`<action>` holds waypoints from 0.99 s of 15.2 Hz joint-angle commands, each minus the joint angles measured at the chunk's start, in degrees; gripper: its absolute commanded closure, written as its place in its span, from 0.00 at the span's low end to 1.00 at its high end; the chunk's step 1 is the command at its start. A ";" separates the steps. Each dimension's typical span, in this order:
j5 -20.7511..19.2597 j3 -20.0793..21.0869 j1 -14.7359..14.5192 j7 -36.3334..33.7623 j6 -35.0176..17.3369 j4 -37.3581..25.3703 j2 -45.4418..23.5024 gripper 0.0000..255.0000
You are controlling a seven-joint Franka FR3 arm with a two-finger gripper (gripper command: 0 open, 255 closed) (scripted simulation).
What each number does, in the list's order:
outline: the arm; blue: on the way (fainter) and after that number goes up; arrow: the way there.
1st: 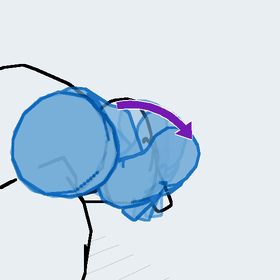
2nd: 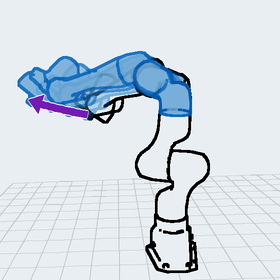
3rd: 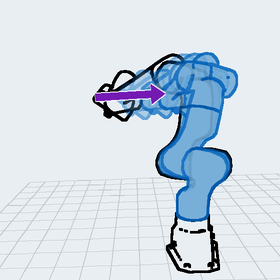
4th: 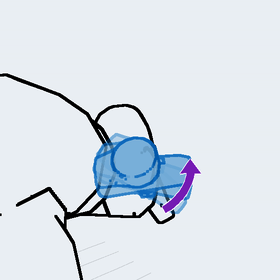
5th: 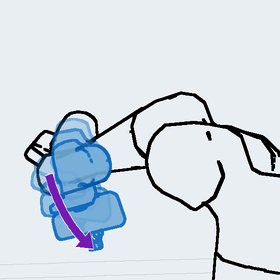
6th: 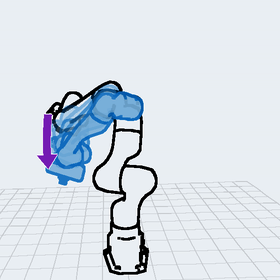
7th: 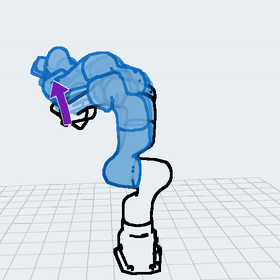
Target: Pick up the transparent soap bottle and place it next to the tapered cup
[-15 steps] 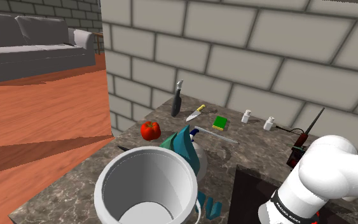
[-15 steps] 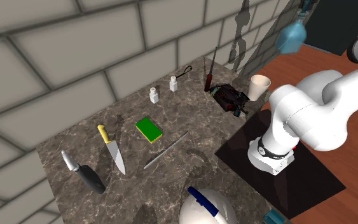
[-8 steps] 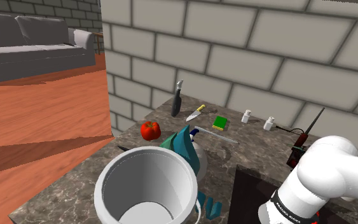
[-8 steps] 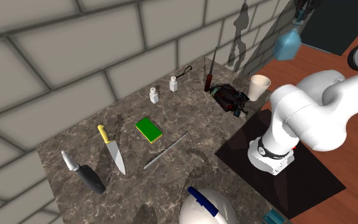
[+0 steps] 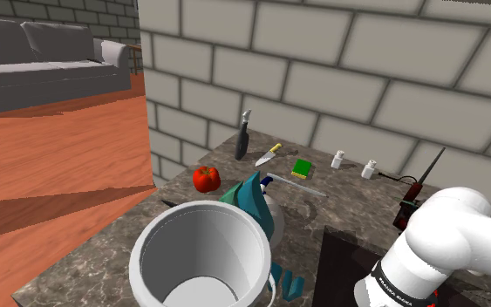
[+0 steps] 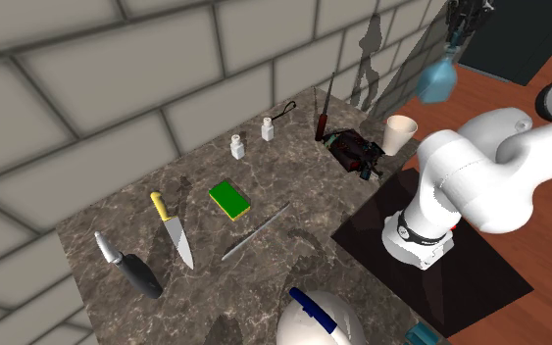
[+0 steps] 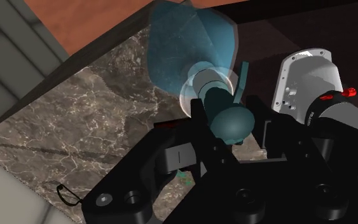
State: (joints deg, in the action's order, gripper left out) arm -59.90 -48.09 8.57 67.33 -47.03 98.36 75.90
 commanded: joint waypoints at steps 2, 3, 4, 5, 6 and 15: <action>-0.51 -0.56 0.98 -0.78 -1.08 3.12 2.05 1.00; -0.75 -0.80 1.25 -0.93 -1.41 3.99 2.67 1.00; -1.00 -1.05 1.53 -1.07 -1.73 4.84 3.28 1.00; -1.25 -1.30 1.81 -1.20 -2.05 5.68 3.88 1.00; -1.52 -1.57 2.08 -1.32 -2.37 6.51 4.48 1.00; -4.34 -4.35 4.50 -2.10 -5.09 13.37 9.60 1.00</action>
State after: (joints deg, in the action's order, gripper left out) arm -64.01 -52.17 12.76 65.45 -51.81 110.84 84.91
